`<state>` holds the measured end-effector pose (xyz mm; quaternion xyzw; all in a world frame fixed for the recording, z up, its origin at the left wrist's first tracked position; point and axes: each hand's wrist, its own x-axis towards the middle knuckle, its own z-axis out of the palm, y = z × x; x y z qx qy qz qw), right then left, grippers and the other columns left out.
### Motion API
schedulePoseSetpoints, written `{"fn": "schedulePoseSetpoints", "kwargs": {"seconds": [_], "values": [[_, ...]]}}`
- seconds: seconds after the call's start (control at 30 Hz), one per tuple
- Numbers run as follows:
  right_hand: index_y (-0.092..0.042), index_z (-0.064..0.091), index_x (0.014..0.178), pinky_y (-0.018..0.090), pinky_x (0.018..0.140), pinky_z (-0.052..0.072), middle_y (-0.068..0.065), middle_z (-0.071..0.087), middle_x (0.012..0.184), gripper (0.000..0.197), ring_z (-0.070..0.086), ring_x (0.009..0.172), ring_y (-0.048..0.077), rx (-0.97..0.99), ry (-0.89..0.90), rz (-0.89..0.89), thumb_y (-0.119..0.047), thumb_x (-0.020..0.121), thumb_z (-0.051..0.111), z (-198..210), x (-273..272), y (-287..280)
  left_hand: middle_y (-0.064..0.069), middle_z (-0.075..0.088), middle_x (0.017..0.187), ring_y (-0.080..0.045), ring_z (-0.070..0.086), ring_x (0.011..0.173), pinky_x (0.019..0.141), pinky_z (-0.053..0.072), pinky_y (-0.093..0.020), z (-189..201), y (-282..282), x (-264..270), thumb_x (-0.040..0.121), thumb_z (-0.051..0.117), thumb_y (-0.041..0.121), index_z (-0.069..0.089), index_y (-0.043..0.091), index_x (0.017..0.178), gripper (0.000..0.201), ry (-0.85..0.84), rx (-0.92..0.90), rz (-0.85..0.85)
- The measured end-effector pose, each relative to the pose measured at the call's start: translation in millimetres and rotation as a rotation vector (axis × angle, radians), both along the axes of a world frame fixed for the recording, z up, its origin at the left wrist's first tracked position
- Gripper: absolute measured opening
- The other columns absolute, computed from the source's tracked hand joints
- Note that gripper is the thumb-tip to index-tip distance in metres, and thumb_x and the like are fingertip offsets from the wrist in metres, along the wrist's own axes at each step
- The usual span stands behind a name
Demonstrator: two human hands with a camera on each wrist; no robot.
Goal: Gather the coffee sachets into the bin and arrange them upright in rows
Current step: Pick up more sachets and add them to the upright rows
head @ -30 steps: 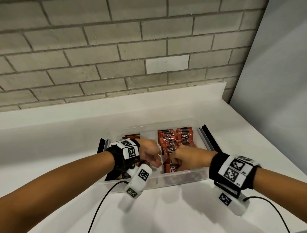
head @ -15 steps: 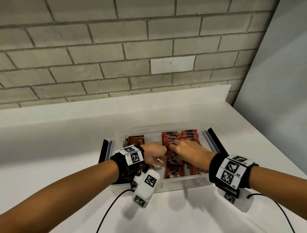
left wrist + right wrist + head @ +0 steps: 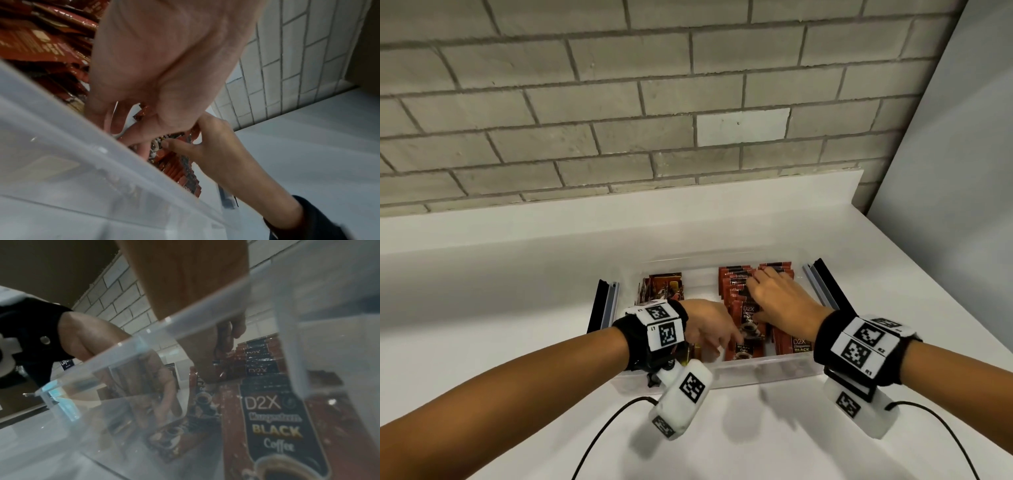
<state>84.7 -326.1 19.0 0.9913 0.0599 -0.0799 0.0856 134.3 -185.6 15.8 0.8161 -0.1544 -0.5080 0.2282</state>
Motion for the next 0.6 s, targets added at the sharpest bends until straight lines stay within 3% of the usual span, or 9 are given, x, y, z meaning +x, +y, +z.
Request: {"fn": "schedulePoseSetpoints", "kwargs": {"seconds": [0.07,0.13,0.2,0.3,0.4,0.43,0.53,0.6], "values": [[-0.004,0.038,0.137,0.037,0.106,0.033,0.013,0.041,0.141,0.056,0.037,0.131,0.027,-0.001,-0.014,-0.001,-0.023,0.09,0.063,1.1,1.1,0.8,-0.018,0.04,0.143,-0.026,0.051,0.11,0.088,0.051,-0.035,3.0,-5.3,-2.9,0.09,0.043,-0.014,0.059,0.011,0.128,0.048,0.047,0.055,-0.086],[-0.004,0.038,0.136,0.036,0.105,0.034,0.013,0.042,0.14,0.055,0.037,0.13,0.027,-0.002,-0.028,-0.006,-0.023,0.091,0.062,-0.1,1.8,2.0,-0.016,0.028,0.152,-0.03,0.043,0.129,0.089,0.051,-0.036,5.6,-11.0,-5.8,0.091,0.045,-0.014,0.05,0.019,0.138,0.058,0.061,0.104,-0.189],[-0.005,0.037,0.136,0.037,0.103,0.037,0.014,0.041,0.14,0.055,0.039,0.129,0.028,0.014,-0.029,-0.018,-0.022,0.091,0.063,-0.9,1.4,3.5,-0.015,0.025,0.155,-0.032,0.035,0.137,0.103,0.046,-0.041,5.1,-15.9,-9.3,0.091,0.047,-0.012,0.039,0.022,0.145,0.064,0.046,0.16,-0.298],[-0.005,0.036,0.136,0.035,0.096,0.043,0.015,0.038,0.14,0.056,0.045,0.125,0.029,0.073,-0.026,-0.038,-0.02,0.09,0.064,0.1,-0.5,4.6,-0.015,0.029,0.154,-0.031,0.034,0.138,0.105,0.044,-0.039,1.8,-19.7,-10.8,0.091,0.048,-0.011,0.039,0.021,0.145,0.064,0.022,0.195,-0.361],[-0.005,0.036,0.135,0.032,0.087,0.046,0.014,0.038,0.138,0.052,0.052,0.117,0.029,0.119,-0.042,-0.042,-0.015,0.091,0.063,0.8,-2.3,3.9,-0.017,0.033,0.151,-0.027,0.042,0.131,0.087,0.049,-0.024,0.1,-20.6,-10.4,0.095,0.046,-0.006,0.038,0.019,0.146,0.058,-0.004,0.214,-0.428],[-0.005,0.036,0.135,0.031,0.084,0.046,0.014,0.038,0.137,0.051,0.052,0.115,0.029,0.132,-0.048,-0.042,-0.012,0.091,0.062,0.6,-2.4,3.7,-0.017,0.035,0.15,-0.026,0.044,0.128,0.086,0.049,-0.022,-1.8,-20.1,-10.1,0.096,0.046,-0.002,0.038,0.016,0.146,0.054,-0.02,0.217,-0.444],[-0.005,0.036,0.134,0.03,0.081,0.046,0.014,0.038,0.136,0.049,0.053,0.113,0.029,0.162,-0.05,-0.047,-0.006,0.091,0.06,-0.1,-1.4,3.2,-0.014,0.044,0.146,-0.026,0.047,0.126,0.104,0.039,-0.033,-11.3,-16.9,-10.1,0.097,0.051,0.007,0.048,0.005,0.138,0.041,-0.026,0.307,-0.471],[-0.005,0.035,0.133,0.028,0.076,0.042,0.014,0.04,0.133,0.052,0.054,0.11,0.028,0.206,-0.032,-0.041,-0.006,0.089,0.063,-0.8,-0.4,3.1,-0.009,0.05,0.137,-0.021,0.047,0.111,0.101,0.041,-0.031,-14.2,-14.8,-11.4,0.096,0.053,0.009,0.054,0.006,0.125,0.029,-0.008,0.336,-0.469]]}}
